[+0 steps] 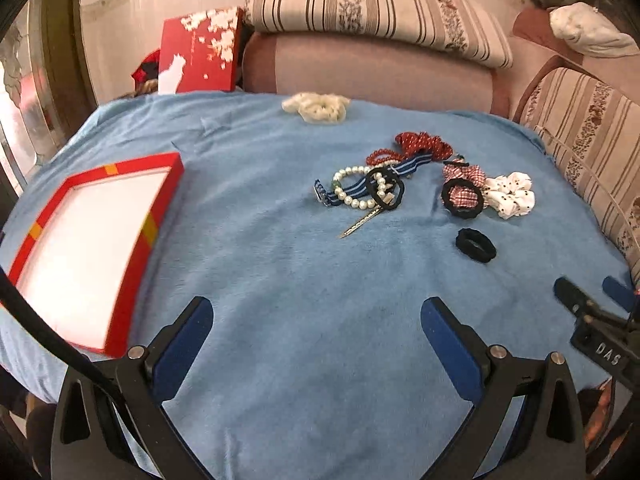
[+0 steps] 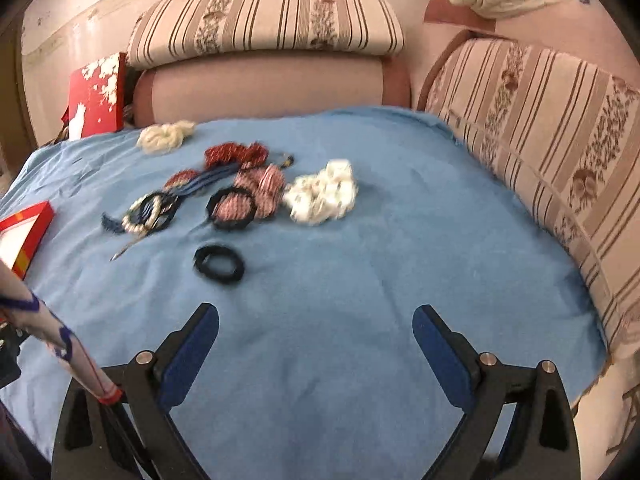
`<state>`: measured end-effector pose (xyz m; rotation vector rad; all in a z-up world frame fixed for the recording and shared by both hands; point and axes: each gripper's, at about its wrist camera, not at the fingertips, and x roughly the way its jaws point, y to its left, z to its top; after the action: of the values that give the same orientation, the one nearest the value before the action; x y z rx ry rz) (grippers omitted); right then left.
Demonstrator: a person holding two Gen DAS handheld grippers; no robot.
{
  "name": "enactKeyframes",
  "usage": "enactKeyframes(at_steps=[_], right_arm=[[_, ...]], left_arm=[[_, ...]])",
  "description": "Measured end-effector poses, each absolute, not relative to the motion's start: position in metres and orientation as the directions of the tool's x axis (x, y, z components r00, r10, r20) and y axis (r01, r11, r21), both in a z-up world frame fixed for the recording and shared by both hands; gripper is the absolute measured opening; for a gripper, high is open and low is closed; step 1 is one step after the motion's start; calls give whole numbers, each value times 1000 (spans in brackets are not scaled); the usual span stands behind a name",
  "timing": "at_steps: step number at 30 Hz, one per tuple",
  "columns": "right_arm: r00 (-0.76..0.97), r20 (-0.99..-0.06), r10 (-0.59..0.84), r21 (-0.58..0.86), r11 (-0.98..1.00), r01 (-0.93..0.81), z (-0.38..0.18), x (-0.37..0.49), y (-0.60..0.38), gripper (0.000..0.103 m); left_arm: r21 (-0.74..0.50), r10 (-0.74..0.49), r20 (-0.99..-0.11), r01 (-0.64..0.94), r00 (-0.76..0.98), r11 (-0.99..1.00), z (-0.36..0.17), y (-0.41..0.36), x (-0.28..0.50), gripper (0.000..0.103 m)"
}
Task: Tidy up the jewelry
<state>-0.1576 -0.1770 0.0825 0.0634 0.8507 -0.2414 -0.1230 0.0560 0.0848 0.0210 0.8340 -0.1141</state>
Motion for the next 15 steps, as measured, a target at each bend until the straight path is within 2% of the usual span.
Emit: enactKeyframes(at_steps=[15], right_arm=[[620, -754, -218, -37, 956, 291, 108, -196, -166, 97]], left_arm=[[-69, -172, -691, 172, 702, 983, 129, 55, -172, 103]])
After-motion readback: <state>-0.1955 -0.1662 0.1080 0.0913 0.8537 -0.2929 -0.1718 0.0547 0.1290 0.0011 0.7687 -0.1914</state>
